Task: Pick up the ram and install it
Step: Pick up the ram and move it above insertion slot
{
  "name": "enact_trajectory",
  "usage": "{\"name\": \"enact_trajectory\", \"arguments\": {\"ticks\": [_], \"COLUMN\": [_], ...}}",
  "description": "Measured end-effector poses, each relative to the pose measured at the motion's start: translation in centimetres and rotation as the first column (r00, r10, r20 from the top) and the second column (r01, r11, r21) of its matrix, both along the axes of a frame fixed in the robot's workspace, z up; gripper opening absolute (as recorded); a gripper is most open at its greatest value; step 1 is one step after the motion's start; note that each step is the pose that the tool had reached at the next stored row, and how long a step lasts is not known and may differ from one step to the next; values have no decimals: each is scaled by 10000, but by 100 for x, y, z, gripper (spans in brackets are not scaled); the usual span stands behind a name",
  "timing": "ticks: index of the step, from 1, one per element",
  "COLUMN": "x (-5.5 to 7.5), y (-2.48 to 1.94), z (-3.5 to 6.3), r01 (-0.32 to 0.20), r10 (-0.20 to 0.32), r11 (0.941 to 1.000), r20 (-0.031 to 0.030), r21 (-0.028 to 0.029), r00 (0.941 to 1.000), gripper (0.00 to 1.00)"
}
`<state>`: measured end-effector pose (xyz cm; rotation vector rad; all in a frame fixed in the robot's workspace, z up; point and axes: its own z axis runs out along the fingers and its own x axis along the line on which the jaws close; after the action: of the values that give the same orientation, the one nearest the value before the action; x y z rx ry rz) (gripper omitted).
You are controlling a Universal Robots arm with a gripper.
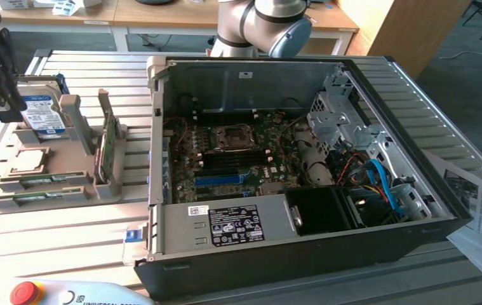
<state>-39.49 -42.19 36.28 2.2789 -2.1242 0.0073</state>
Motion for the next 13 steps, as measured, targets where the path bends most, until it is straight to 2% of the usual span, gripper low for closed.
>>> {"name": "enact_trajectory", "arguments": {"ticks": [9,13], "x": [0,0], "y": [-123,-155], "z": [-2,-2], "r01": [1,0], "r10": [-1,0], "r11": [10000,10000], "r20": [-8,-12], "r21": [0,-1], "r00": [10000,10000], "gripper": [30,30]}}
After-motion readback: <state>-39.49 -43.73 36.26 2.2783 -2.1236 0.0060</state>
